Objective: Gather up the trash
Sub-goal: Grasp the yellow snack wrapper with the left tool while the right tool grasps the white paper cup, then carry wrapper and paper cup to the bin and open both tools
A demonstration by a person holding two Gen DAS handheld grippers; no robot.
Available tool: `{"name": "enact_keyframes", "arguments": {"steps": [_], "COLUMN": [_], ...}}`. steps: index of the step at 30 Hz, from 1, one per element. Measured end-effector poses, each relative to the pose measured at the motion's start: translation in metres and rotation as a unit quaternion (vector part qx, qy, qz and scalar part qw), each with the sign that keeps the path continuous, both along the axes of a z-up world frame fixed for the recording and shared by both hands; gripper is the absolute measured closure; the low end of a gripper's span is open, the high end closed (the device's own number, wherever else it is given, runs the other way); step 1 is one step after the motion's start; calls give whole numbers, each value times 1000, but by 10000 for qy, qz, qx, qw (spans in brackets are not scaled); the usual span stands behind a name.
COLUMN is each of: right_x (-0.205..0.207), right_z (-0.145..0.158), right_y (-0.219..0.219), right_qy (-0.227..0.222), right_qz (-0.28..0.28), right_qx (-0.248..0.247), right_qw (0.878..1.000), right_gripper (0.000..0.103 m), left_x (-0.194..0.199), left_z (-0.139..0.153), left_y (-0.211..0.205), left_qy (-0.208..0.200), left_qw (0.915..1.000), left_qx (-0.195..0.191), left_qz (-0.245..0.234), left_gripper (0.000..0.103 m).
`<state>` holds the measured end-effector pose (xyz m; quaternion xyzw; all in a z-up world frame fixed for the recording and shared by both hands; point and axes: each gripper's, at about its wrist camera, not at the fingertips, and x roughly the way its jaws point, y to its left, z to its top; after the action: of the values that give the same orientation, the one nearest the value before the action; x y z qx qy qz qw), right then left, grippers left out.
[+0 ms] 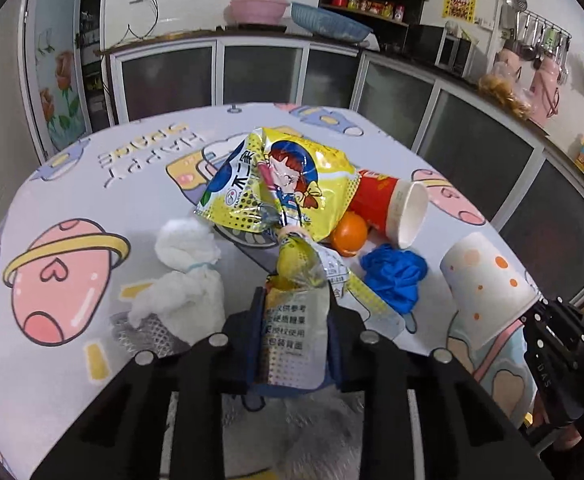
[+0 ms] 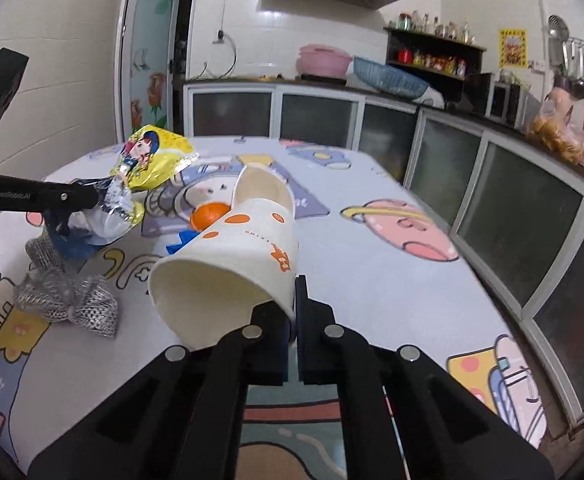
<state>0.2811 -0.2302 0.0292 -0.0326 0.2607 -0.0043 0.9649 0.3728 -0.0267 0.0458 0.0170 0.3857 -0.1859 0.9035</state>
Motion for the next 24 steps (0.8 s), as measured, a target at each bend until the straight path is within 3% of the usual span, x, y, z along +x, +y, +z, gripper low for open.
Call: {"name": "enact_keyframes", "arguments": {"steps": [7,13,19,24], "right_x": [-38,-103,-184,-258], "right_z": [21,42,47,34], "right_y": [-8,-34,-73,-115], "right_qy": [-278,-521,-552,-271], "right_qz": [-166,-548,-1168,-1873], "right_qx": [-7,-77,-301,-468], "right_qw": [9995,9971,9912,9808], "right_gripper": [101,101,101,101], "left_x": [-37,-84,-143,-194], "left_z": [14,28,27,9], "left_y": [1,-12,-61,-128], "left_qy": [-195,-434,-537,-379], "left_qw": [9994,9972,9896,9720], "left_qx": [-272,-456,-562,-609], "left_qz": [-94,-400,-1213,-2239], "left_gripper": [78,77,77,76]}}
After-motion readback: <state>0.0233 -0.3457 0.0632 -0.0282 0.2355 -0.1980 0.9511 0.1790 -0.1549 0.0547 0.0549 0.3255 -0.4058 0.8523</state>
